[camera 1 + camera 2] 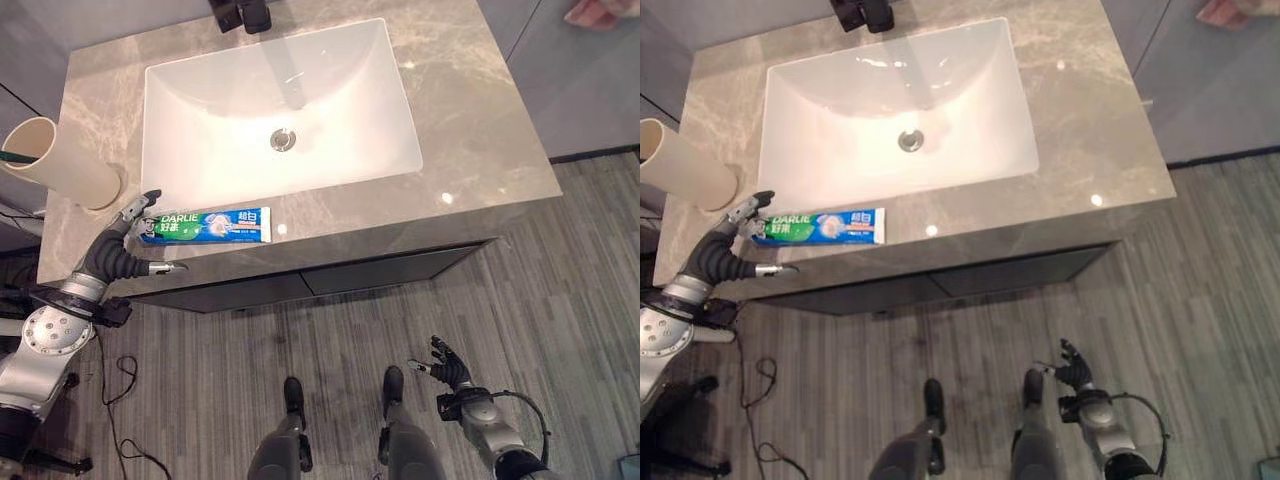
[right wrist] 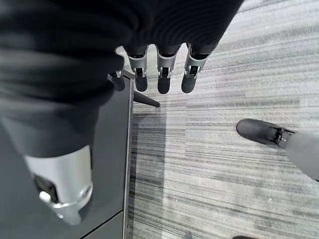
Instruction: Put brush and paste in cup on sink, flatten towel.
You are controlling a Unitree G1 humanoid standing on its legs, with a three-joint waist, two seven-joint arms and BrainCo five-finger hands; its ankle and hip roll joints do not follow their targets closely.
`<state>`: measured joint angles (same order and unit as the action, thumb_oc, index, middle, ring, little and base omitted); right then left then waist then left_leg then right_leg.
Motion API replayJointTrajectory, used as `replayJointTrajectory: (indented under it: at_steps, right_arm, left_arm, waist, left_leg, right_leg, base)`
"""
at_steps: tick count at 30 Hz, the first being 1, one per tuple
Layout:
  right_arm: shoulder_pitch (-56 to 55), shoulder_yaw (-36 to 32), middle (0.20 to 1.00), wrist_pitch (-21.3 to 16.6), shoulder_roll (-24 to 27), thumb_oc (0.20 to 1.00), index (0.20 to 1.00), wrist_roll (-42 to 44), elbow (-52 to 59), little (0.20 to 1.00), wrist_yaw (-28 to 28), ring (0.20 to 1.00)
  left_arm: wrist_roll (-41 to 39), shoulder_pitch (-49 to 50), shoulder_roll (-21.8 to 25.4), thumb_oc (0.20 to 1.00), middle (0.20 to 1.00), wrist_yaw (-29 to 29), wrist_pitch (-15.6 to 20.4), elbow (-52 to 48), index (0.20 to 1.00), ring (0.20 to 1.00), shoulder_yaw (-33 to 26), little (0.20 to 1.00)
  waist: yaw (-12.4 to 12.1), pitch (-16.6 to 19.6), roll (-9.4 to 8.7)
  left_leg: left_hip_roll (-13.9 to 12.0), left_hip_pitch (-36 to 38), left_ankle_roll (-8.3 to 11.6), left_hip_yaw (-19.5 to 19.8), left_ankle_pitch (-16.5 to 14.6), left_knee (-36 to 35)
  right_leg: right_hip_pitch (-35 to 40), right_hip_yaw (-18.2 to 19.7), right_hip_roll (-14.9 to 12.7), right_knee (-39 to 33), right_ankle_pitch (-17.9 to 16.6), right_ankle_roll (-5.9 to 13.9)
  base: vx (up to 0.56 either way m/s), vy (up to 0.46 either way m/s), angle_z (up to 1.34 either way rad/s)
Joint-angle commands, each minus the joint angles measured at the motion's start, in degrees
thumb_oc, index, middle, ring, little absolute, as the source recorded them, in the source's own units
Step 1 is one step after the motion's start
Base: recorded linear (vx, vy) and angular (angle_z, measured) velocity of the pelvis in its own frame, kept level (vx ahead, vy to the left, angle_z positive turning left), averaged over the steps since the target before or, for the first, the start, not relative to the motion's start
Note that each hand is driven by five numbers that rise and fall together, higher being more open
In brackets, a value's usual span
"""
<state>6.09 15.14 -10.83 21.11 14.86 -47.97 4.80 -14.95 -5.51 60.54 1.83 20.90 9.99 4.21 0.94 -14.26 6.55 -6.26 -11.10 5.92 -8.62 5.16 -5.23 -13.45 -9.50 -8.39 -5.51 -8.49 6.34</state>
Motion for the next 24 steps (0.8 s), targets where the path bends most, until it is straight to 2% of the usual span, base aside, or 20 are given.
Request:
replayJointTrajectory:
  at_steps: [1,7,16,18,19,20,23,24]
  right_arm:
    - [0.4,-0.7,1.0,-1.2,1.7,1.0,1.0,-0.8,3.2,1.0,0.4,1.0]
    - [-0.4,-2.0,1.0,-1.2,2.8,1.0,1.0,-1.3,3.3,1.0,0.7,1.0]
    - [-0.9,-3.4,1.0,-1.7,3.4,1.0,1.0,-1.3,2.8,1.0,1.2,1.0]
    - [-0.9,-3.7,1.0,-1.8,3.4,1.0,1.0,-1.2,3.0,1.0,1.4,1.0]
    - [-1.0,-3.9,1.0,-1.8,3.4,1.0,1.0,-1.2,3.2,1.0,1.5,1.0]
    - [-0.9,-4.0,1.0,-2.0,3.2,1.0,1.0,-1.0,2.9,1.0,1.8,1.0]
    - [-0.8,-3.9,1.0,-2.1,2.8,1.0,1.0,-1.1,2.7,1.0,1.9,1.0]
    - [-0.8,-3.9,1.0,-2.1,2.8,1.0,1.0,-1.1,2.7,1.0,1.9,1.0]
  left_arm:
    - [0.9,-2.5,2.2,1.0,1.0,0.2,1.6,1.0,1.0,1.0,0.0,1.0]
    - [0.8,-0.4,1.6,1.0,1.0,-0.3,1.4,0.3,1.0,1.0,-0.7,1.0]
    - [1.6,1.2,-0.2,1.0,1.0,-0.4,1.2,0.7,1.0,1.0,-1.2,1.0]
    - [2.1,1.6,-1.1,0.856,0.856,-0.1,1.1,1.8,0.856,0.856,-1.2,0.856]
    - [2.3,1.8,-1.5,0.831,0.831,0.1,1.0,1.7,0.831,0.831,-1.4,0.831]
    - [2.8,2.1,-2.3,0.736,0.736,0.4,0.9,1.9,0.736,0.736,-1.4,0.736]
    - [4.0,2.3,-3.7,0.598,0.598,1.0,0.7,2.5,0.598,0.598,-1.5,0.598]
    - [4.0,2.3,-3.7,0.592,0.592,1.0,0.7,2.5,0.592,0.592,-1.5,0.592]
  waist:
    - [1.1,0.7,-0.31]
    - [1.6,0.8,1.33]
    - [1.9,1.0,1.4]
    - [2.0,1.0,1.15]
    - [2.0,1.1,1.01]
    - [2.0,1.1,0.66]
    - [2.0,1.1,0.25]
    - [2.0,1.1,0.25]
  left_leg:
    - [1.5,2.5,0.46,-0.5,-0.9,0.2]
    - [1.4,3.0,0.61,-1.3,-1.0,0.2]
    - [0.6,3.4,0.9,-2.4,-1.0,0.2]
    - [0.4,3.4,0.97,-2.5,-1.0,0.2]
    - [0.3,3.4,0.99,-2.5,-1.0,0.2]
    - [0.1,3.4,1.07,-2.6,-1.0,0.2]
    - [-0.2,3.3,1.17,-2.8,-0.9,0.2]
    - [-0.2,3.3,1.17,-2.8,-0.9,0.2]
  right_leg:
    - [2.2,2.3,-5.9,0.5,-1.8,7.02]
    - [1.9,3.0,-5.8,0.5,-1.5,7.0]
    - [1.4,3.8,-5.0,0.5,-1.1,6.67]
    - [1.4,3.8,-4.9,0.5,-1.0,6.63]
    - [1.3,3.8,-4.8,0.5,-1.0,6.57]
    - [1.2,3.8,-4.7,0.5,-0.9,6.5]
    - [0.9,4.0,-4.4,0.5,-0.8,6.41]
    - [0.9,4.0,-4.4,0.5,-0.9,6.4]
  base:
    - [0.01,-0.007,-0.03]
    - [0.03,0.0,-0.08]
    - [0.02,-0.016,-0.07]
    - [0.01,-0.02,-0.06]
    - [0.01,-0.037,-0.03]
    - [0.0,0.0,0.0]
    - [0.0,-0.01,0.0]
    - [0.0,0.0,0.0]
